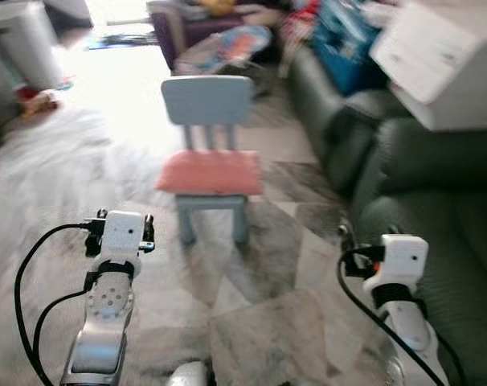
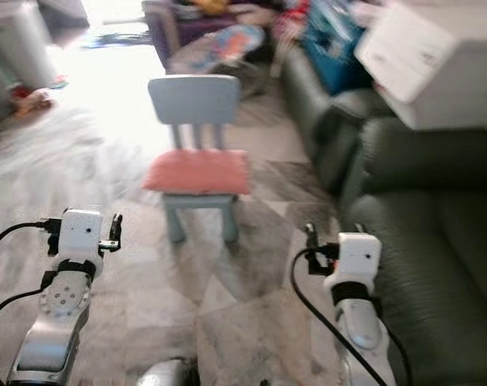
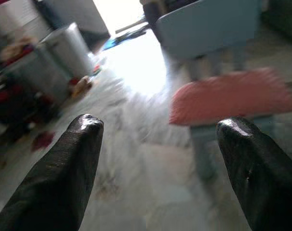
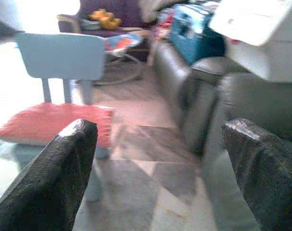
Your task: Move the pillow to the sofa
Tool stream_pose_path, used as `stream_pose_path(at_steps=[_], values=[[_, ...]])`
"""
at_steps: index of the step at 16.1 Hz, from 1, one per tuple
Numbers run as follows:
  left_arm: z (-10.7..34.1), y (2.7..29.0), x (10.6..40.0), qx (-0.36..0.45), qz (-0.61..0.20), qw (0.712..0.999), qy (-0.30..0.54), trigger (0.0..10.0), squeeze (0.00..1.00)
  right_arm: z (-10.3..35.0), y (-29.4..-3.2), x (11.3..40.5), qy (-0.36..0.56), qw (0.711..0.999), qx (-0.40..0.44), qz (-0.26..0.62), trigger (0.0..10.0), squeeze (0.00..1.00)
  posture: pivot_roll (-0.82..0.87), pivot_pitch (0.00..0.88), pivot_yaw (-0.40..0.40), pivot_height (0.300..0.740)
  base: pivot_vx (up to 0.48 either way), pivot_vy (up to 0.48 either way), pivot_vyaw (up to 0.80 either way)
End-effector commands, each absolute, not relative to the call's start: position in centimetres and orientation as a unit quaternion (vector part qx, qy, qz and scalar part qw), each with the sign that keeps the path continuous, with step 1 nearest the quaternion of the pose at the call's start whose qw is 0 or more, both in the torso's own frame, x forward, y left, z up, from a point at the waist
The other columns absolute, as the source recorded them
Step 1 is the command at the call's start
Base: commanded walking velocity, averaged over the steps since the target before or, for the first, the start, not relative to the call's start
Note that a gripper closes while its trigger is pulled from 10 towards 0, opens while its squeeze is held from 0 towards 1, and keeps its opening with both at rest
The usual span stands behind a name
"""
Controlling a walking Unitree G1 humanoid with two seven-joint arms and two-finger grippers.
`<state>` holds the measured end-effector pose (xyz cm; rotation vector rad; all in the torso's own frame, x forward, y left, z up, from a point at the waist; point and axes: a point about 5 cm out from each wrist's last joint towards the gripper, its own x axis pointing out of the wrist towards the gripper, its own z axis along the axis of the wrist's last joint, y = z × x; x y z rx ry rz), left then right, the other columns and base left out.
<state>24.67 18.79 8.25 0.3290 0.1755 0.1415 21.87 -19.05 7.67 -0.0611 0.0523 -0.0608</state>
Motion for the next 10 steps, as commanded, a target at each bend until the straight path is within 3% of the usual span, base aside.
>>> stream_pose_path(at_steps=[1, 8, 10], values=[[9.04, 18.64, 24.82, 0.169, 0.07, 0.98, 0.074, 10.0, 0.0, 8.35, -18.97, 21.96, 0.016, 0.999, -0.033, -0.028, 10.0, 0.0, -0.01, 0.0, 0.019, 0.74, 0.0, 0.0, 0.8], [8.9, 19.32, 23.98, 0.177, 0.079, 0.977, 0.086, 10.0, 0.0, 8.5, -19.11, 21.81, 0.019, 0.999, -0.031, -0.026, 10.0, 0.0, 0.01, 0.0, 0.009, 0.74, 0.0, 0.0, 0.8], [8.89, 19.28, 23.94, 0.172, 0.077, 0.978, 0.088, 10.0, 0.0, 8.54, -19.2, 21.81, 0.018, 0.999, -0.025, -0.032, 10.0, 0.0, 0.01, 0.0, 0.009, 0.74, 0.0, 0.0, 0.0]])
